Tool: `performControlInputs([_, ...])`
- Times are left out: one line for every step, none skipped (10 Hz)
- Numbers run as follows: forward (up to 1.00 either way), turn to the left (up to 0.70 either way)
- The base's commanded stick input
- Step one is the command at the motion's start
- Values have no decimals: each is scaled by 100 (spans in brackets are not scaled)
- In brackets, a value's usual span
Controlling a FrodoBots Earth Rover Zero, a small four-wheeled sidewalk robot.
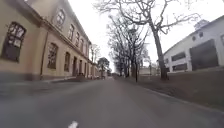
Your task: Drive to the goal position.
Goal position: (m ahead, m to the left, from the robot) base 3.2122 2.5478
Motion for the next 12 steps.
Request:
performControlInputs([100,0])
performControlInputs([100,0])
performControlInputs([100,0])
performControlInputs([100,0])
performControlInputs([100,0])
performControlInputs([100,0])
performControlInputs([100,0])
performControlInputs([100,0])
performControlInputs([100,0])
performControlInputs([100,0])
performControlInputs([100,0])
performControlInputs([100,0])
